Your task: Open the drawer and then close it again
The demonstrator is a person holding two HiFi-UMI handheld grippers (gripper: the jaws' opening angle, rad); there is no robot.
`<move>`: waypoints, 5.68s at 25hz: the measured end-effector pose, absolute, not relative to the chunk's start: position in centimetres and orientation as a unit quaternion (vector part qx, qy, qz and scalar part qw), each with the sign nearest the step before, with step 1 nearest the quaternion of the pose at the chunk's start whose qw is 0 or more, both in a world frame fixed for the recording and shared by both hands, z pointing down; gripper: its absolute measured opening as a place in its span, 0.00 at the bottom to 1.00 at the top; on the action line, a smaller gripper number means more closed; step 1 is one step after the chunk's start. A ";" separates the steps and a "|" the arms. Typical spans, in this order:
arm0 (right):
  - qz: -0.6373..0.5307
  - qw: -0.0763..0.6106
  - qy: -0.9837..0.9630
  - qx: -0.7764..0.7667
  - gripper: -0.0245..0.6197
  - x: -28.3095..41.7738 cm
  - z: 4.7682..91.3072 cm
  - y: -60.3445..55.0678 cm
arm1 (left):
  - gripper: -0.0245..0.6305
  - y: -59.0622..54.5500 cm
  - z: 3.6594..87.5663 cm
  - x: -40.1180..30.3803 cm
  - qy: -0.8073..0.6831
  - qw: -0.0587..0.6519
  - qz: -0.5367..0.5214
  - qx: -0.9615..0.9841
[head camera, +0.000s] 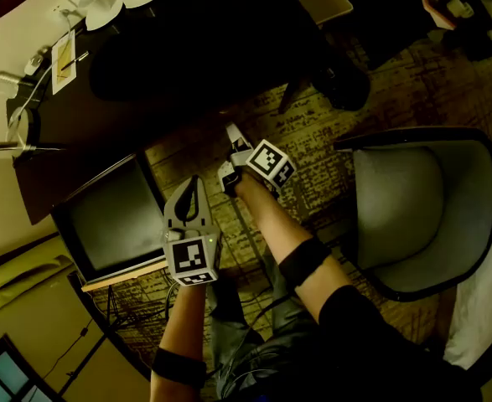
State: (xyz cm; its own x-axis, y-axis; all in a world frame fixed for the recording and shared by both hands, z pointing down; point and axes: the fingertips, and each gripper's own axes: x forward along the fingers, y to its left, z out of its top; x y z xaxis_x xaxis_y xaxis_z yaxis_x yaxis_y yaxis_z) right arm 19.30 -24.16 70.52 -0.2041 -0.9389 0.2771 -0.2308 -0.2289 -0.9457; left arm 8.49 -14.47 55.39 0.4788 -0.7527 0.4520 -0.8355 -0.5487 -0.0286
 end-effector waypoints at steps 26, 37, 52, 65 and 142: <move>-0.549 0.330 0.556 -0.530 0.15 19.5 72.5 -29.0 | 0.04 -18.2 58.4 10.2 -0.475 0.120 0.215 0.845; -0.561 0.312 0.554 -0.530 0.15 19.6 72.4 -24.8 | 0.04 -15.0 58.1 11.1 -0.441 0.110 0.229 0.861; -0.579 0.287 0.533 -0.546 0.15 20.0 72.4 -10.4 | 0.04 -6.9 54.8 12.9 -0.383 0.125 0.231 0.886; -0.596 0.272 0.521 -0.547 0.15 20.5 72.7 -0.3 | 0.04 0.0 52.4 14.3 -0.308 0.128 0.244 0.911; -0.142 -0.104 0.841 -0.511 0.04 3.0 31.4 3.3 | 0.04 3.4 31.3 -11.0 -0.466 0.069 0.144 0.870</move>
State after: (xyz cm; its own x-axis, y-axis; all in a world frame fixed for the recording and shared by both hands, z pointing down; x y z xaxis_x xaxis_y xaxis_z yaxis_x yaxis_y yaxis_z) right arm 3.05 3.34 31.41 -0.4563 -0.8303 0.3200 -0.8894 0.4374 -0.1332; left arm -10.97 3.44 31.30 0.5240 -0.7914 0.3148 -0.8312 -0.5559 -0.0139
